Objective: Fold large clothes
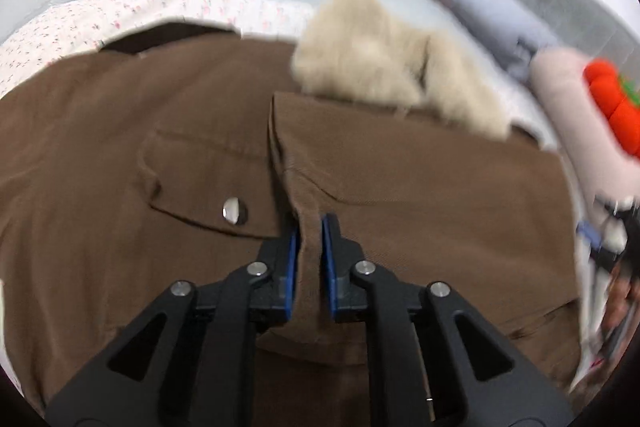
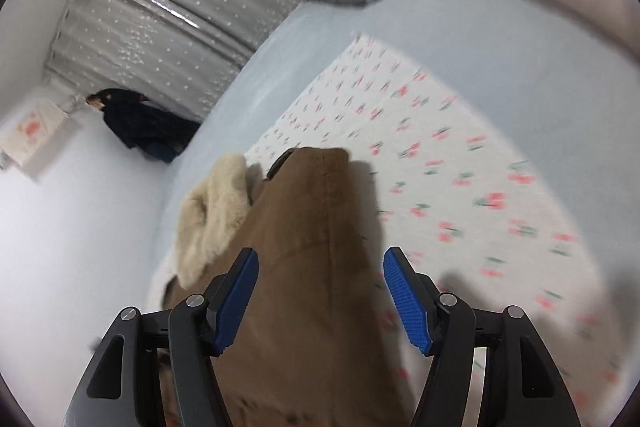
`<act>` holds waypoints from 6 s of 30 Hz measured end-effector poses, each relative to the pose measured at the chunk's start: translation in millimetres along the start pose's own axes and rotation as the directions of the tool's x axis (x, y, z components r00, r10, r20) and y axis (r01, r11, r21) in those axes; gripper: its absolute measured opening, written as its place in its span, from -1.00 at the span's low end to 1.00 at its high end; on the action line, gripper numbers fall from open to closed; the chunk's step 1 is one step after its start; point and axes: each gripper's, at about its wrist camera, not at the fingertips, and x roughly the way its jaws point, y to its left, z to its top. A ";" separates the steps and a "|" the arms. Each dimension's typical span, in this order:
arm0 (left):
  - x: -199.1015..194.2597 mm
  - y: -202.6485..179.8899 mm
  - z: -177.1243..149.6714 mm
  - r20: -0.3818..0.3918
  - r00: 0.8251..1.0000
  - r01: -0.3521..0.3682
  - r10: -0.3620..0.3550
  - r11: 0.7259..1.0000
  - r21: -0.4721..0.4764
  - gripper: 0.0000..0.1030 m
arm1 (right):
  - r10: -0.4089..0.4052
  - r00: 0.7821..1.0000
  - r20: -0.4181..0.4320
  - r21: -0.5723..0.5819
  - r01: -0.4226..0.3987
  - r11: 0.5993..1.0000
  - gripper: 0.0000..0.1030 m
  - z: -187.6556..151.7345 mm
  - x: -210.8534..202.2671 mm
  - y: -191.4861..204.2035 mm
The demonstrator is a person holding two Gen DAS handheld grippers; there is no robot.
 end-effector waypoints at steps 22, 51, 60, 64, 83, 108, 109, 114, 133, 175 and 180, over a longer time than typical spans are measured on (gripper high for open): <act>-3.4 8.8 -27.5 0.010 0.997 -0.071 0.071 0.994 0.083 0.39 | -0.330 0.942 0.055 -0.433 0.321 0.842 -0.09 -42.5 41.6 95.8; -138.5 298.4 -50.6 0.054 0.847 -0.411 0.529 0.715 -0.565 0.91 | -0.353 0.932 -0.078 -0.486 0.274 0.830 0.65 -142.4 27.9 135.5; -115.2 367.6 -17.1 0.012 0.848 -0.403 0.530 0.660 -0.635 0.07 | -0.383 0.920 -0.079 -0.513 0.292 0.807 0.65 -146.7 32.0 128.2; -130.3 368.6 -9.2 0.050 0.853 -0.354 0.519 0.647 -0.675 -0.88 | -0.369 0.926 -0.077 -0.490 0.287 0.823 0.65 -140.5 30.7 124.5; -191.3 68.8 62.3 0.432 0.892 -0.081 0.132 0.988 -0.134 -0.90 | -0.286 0.956 -0.063 -0.400 0.239 0.885 0.65 -120.0 10.8 123.3; -58.6 -108.0 -73.7 -0.063 0.982 0.190 -0.179 0.903 0.385 0.18 | -0.264 0.963 -0.054 -0.385 0.224 0.895 0.65 -110.1 -4.3 114.0; -67.7 -107.3 -76.6 -0.051 0.982 0.186 -0.180 0.897 0.401 0.20 | -0.265 0.963 -0.053 -0.386 0.225 0.894 0.65 -110.3 -4.1 114.3; -106.8 -78.5 -85.6 0.017 0.983 0.161 -0.184 0.897 0.411 0.49 | -0.263 0.963 -0.056 -0.392 0.221 0.893 0.65 -111.5 -1.9 114.3; -106.7 108.9 -40.0 0.171 0.980 0.123 -0.100 0.984 -0.130 0.48 | -0.225 0.959 -0.173 -0.696 0.042 0.716 0.65 -183.2 109.2 265.2; -55.4 114.6 -46.6 0.070 0.997 0.046 -0.042 0.997 -0.059 -0.42 | -0.403 0.907 -0.125 -0.571 0.266 0.776 -0.36 -61.1 145.6 131.6; -63.9 117.9 -47.0 0.071 0.996 0.069 -0.062 0.993 -0.093 -0.41 | -0.395 0.916 -0.062 -0.601 0.282 0.748 -0.05 -69.6 126.5 122.9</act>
